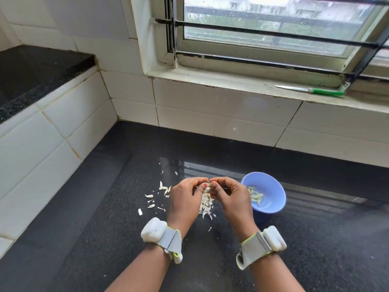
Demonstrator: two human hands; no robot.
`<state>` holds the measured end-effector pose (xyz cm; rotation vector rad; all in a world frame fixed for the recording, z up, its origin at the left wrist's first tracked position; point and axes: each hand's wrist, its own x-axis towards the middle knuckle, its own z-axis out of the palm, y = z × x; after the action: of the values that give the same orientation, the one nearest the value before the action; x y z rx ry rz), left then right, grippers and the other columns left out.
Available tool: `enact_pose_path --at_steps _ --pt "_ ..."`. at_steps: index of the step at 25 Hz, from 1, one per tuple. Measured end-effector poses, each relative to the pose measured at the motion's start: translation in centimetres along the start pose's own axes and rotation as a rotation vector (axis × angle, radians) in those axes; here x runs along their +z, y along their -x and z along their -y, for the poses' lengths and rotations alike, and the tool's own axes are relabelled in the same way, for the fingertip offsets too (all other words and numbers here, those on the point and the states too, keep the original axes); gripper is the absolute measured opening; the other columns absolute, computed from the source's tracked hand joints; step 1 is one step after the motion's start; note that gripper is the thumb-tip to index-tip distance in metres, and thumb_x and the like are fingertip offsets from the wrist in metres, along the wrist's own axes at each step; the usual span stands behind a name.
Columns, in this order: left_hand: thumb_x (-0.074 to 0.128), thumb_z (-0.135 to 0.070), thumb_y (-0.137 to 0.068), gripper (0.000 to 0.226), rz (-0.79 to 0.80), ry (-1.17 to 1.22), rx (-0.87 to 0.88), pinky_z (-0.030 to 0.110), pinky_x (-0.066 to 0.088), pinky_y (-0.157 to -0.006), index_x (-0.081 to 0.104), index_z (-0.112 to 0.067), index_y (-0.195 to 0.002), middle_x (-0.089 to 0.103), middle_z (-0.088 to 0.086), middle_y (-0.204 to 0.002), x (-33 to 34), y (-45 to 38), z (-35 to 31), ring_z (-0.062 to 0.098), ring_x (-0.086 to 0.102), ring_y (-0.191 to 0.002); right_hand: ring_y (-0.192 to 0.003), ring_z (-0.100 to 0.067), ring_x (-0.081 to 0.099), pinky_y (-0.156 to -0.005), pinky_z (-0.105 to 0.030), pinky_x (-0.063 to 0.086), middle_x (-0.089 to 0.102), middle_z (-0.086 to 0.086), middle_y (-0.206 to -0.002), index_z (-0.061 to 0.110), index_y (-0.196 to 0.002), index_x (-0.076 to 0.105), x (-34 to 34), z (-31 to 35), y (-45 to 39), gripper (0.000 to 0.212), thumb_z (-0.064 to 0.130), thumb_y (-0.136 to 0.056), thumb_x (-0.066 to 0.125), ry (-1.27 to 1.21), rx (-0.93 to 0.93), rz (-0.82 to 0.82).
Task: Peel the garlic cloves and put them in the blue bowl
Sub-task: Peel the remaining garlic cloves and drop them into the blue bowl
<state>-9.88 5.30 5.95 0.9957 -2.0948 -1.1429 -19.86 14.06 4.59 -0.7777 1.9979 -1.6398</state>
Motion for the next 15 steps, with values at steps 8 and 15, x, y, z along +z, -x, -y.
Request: enact_pose_path --at_steps 8,15 --pt "0.069 -0.017 -0.083 0.007 -0.033 -0.055 0.066 0.019 0.047 -0.066 0.075 -0.015 -0.085 0.071 -0.003 -0.079 -0.4 -0.1 -0.4 0.008 0.061 -0.070 -0.077 -0.011 0.073 -0.074 -0.031 0.061 0.075 0.002 -0.081 0.023 -0.090 0.073 0.2 1.3 0.2 0.014 0.010 -0.088 0.069 0.000 -0.019 0.012" --pt "0.069 -0.019 -0.085 0.008 -0.022 0.071 -0.057 0.018 0.050 -0.061 0.075 -0.014 -0.085 0.067 -0.011 -0.067 -0.5 -0.1 -0.4 -0.001 0.060 -0.059 -0.083 -0.023 0.074 -0.079 -0.038 0.060 0.076 -0.009 -0.084 0.008 -0.095 0.073 0.4 1.2 0.3 0.009 0.006 -0.088 0.068 -0.243 0.104 0.010"
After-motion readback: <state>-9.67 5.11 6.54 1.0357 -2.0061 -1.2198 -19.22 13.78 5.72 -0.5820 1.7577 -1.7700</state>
